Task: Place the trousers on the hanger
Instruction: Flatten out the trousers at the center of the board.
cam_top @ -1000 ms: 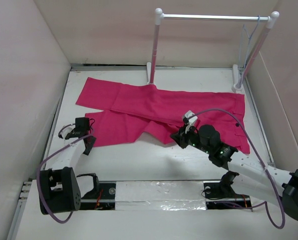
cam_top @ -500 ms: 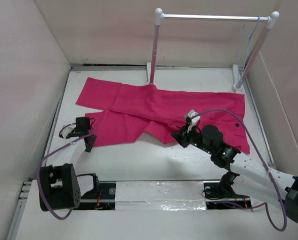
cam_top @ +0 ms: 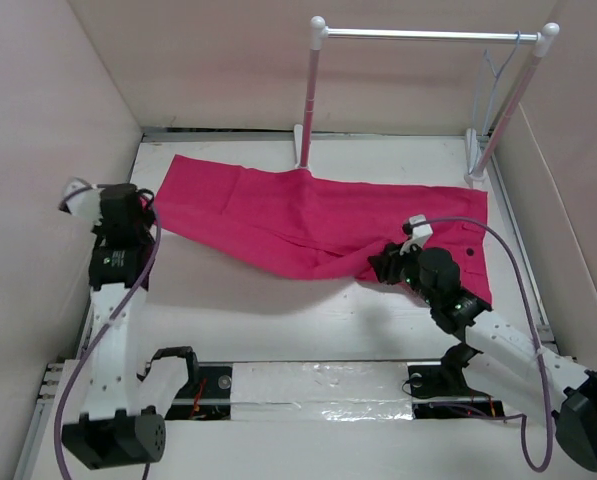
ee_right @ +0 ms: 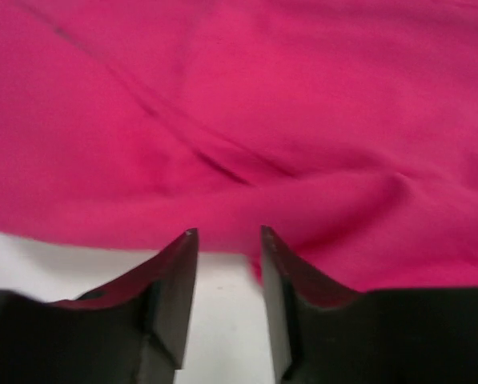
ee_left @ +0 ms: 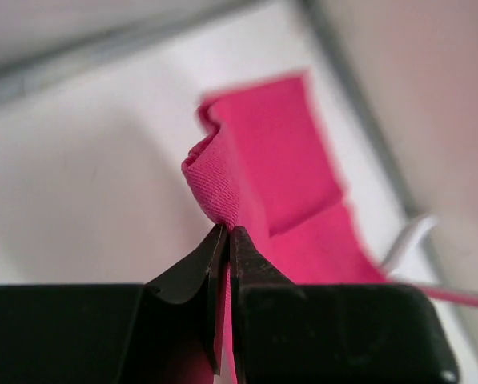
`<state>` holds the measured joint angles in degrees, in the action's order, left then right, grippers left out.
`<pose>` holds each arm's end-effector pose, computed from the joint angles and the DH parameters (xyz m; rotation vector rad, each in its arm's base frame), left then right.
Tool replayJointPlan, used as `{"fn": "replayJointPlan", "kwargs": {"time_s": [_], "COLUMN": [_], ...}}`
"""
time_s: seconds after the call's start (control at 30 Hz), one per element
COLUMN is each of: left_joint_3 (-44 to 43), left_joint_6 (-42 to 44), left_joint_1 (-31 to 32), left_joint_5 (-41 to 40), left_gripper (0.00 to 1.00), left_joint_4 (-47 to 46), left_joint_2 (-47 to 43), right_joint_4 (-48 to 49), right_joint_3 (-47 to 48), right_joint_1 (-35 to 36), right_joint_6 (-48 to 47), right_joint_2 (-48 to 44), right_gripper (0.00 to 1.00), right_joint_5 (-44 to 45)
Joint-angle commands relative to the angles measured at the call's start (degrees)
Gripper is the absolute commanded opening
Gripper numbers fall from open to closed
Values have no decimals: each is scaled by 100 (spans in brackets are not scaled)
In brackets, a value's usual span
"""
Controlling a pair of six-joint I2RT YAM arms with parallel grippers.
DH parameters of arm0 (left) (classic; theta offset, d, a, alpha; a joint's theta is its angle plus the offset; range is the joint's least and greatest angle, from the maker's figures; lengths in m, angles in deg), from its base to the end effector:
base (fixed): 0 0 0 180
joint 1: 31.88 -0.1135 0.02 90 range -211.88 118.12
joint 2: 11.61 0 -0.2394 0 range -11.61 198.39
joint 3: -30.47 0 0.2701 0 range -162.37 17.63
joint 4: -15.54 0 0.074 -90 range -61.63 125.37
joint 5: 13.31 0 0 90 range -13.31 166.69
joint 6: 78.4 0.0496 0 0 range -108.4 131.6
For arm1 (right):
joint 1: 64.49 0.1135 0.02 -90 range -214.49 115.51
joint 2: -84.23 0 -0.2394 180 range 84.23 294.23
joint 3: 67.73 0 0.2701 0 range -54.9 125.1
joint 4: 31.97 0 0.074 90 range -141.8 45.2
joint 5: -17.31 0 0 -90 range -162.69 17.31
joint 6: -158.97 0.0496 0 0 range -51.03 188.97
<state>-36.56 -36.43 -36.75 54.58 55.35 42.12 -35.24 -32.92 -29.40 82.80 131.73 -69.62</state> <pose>0.2461 0.0397 0.3151 -1.0983 1.6694 -0.0910 0.1983 0.1361 0.1967 -0.3101 1.8586 0.5423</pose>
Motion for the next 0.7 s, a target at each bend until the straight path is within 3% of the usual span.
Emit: {"fn": "replayJointPlan", "kwargs": {"time_s": [0.0,0.07,0.1,0.17,0.23,0.5,0.67], "left_joint_3": [-1048,-1250,-1251,-1278,-1287,-874,-655], "left_joint_6": [1214,1453,1672,1753,1753,1349,1086], "left_joint_1": [-32,-32,-32,-32,-32,-32,-32], "left_joint_5": [-1084,-1260,-1235,-884,-481,408,663], "left_gripper": [0,0,0,0,0,0,0], "left_joint_4": [413,352,265,176,132,-439,-814], "left_joint_2": [-608,-854,-926,-1014,-1040,-1164,-996], "right_joint_4": [-60,-68,-164,-209,-358,-1404,-1922], "right_joint_3": [-193,-273,-290,-299,-247,-88,96], "right_joint_1": [-475,-678,-853,-1004,-1109,-1672,-2461], "right_joint_6": [366,463,498,516,525,955,1226], "right_joint_2": [-206,-311,-347,-400,-409,-444,-506], "right_gripper": [45,46,53,53,59,94,98], "right_joint_5": [536,598,624,598,607,1432,1864]}}
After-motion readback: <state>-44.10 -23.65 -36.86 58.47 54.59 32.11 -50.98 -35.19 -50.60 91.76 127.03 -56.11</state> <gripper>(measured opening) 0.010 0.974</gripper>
